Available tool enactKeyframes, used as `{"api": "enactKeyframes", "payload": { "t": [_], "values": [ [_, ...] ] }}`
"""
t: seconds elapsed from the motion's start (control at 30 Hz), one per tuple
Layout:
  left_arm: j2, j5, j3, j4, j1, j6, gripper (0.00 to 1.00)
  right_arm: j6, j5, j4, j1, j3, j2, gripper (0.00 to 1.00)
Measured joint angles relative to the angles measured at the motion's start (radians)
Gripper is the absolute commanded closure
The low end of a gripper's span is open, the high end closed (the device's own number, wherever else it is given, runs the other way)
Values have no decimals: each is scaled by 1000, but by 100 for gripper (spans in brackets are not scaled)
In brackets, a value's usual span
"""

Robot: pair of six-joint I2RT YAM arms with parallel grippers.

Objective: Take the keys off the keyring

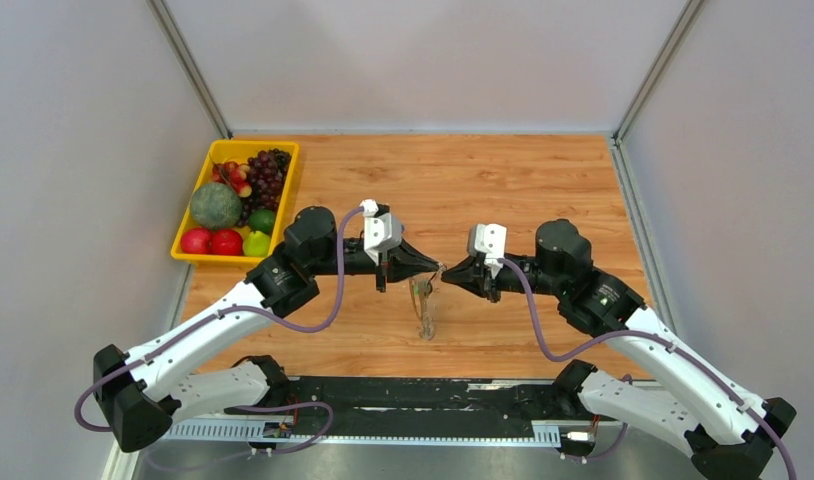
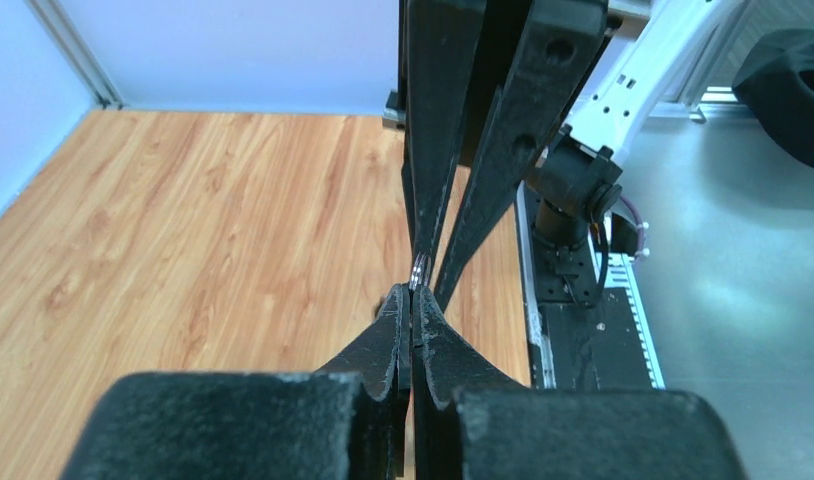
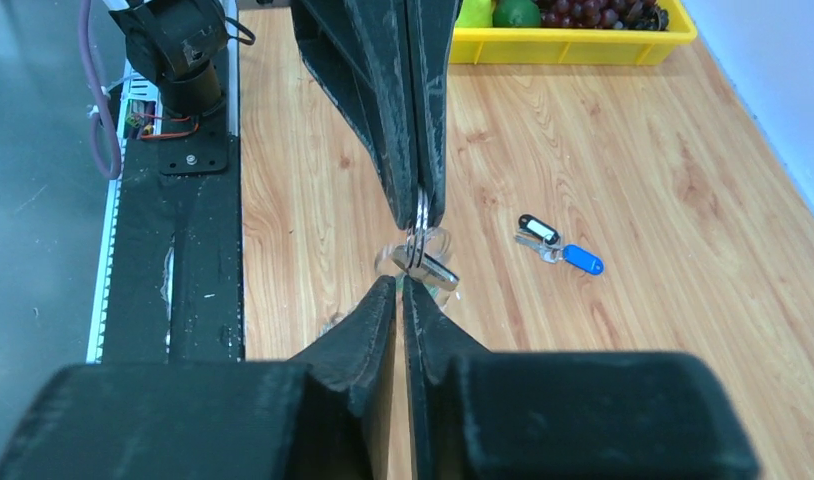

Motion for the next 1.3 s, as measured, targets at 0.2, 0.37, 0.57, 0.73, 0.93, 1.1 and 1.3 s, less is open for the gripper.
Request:
{"api": "enactKeyframes", "payload": {
  "t": [0.2,0.37,0.57,0.73,0.93,1.1,1.3],
  "values": [
    [-6,1,-2,51,0,-16,100,4,7,-2,0,-10,-24,80],
    [-8,0,-17,57,0,-16,100,4,14,2,0,-10,-63,74],
    [-8,0,-29,69,0,-23,100,5,26,5,0,-10,-51,68],
    [-8,0,-29,89,0,-30,100,5,26,5,0,-9,-44,68],
    [-8,0,-29,95,0,-31,100,7,24,10,0,9,-37,66],
    [-8,0,-29,94,0,-31,100,16,24,21,0,22,-37,66],
    [-6,1,-29,95,0,-31,100,26,14,37,0,43,-24,72]
  ]
}}
